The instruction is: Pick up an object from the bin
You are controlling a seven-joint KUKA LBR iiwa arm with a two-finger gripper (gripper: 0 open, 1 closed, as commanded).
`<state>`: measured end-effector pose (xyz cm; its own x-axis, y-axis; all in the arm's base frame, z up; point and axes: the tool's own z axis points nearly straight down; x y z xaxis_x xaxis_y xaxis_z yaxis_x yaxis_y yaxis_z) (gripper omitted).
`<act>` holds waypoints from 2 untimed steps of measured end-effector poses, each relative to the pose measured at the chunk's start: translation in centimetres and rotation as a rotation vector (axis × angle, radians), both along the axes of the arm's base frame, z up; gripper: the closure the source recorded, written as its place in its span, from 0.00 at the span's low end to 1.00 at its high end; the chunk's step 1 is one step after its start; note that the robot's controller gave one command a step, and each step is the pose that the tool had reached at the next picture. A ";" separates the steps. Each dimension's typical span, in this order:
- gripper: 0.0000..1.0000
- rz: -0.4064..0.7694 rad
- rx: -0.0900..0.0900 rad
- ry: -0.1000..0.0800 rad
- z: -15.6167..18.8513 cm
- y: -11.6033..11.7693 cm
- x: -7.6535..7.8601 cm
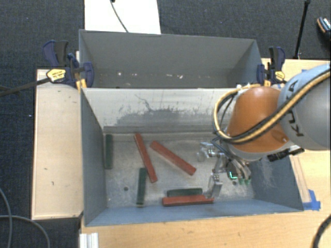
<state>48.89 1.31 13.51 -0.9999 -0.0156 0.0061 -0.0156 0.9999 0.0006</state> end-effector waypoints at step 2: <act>0.00 0.065 0.001 -0.009 -6.4 3.1 8.6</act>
Offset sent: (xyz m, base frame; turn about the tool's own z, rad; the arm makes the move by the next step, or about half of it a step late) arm 0.0984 0.0502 -0.0540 -0.0444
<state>57.48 4.46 7.11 -0.9968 -0.0803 -0.0028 -0.0803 0.9968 0.0009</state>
